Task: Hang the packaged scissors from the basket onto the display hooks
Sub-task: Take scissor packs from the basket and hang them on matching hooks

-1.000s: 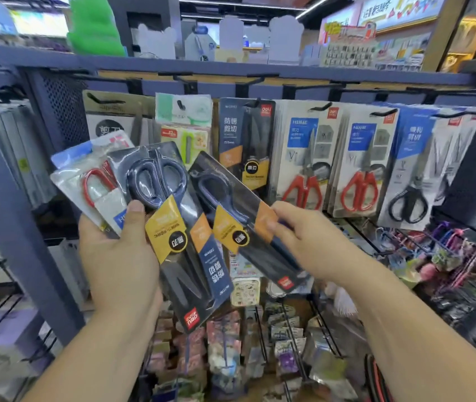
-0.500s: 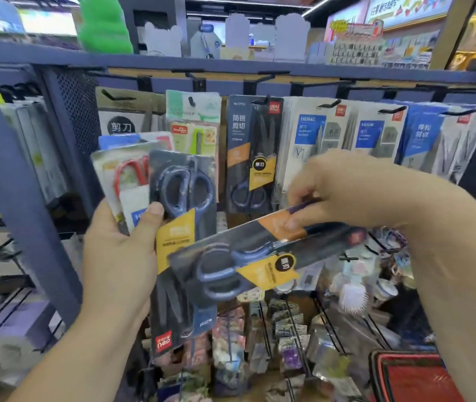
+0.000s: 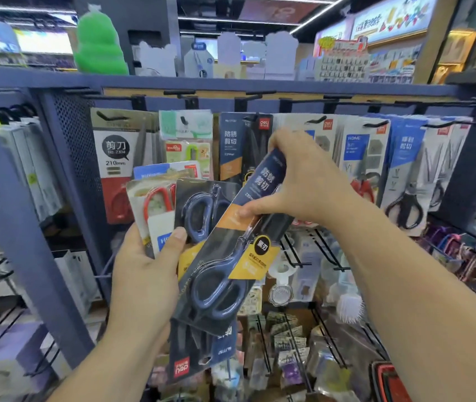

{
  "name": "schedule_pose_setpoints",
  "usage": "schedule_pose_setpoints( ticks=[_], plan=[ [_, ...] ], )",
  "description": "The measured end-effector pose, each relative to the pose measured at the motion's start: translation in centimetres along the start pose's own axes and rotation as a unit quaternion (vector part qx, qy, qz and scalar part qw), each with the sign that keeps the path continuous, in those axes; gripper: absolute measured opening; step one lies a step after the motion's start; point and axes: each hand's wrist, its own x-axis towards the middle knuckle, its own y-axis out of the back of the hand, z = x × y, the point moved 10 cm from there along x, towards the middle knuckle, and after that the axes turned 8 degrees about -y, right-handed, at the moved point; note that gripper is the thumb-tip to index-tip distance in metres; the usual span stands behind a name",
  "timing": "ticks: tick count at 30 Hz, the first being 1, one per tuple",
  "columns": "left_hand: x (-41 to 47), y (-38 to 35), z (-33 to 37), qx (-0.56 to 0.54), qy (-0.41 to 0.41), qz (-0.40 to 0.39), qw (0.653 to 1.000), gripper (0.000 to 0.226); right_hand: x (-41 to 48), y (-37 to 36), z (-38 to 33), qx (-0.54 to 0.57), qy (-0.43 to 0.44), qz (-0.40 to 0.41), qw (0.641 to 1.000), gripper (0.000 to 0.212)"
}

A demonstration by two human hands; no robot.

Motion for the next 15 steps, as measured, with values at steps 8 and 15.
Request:
schedule_pose_setpoints(
  ticks=[8,15],
  plan=[
    [0.3,0.8,-0.1,0.004,-0.014,0.052,0.999,0.023,1.0,-1.9,3.2,0.154,-0.07,-0.041,0.985,0.071],
    [0.2,1.7,-0.2,-0.004,-0.021,0.08,0.997,0.021,1.6,-1.0,4.0,0.255,-0.018,-0.121,0.959,0.023]
  ],
)
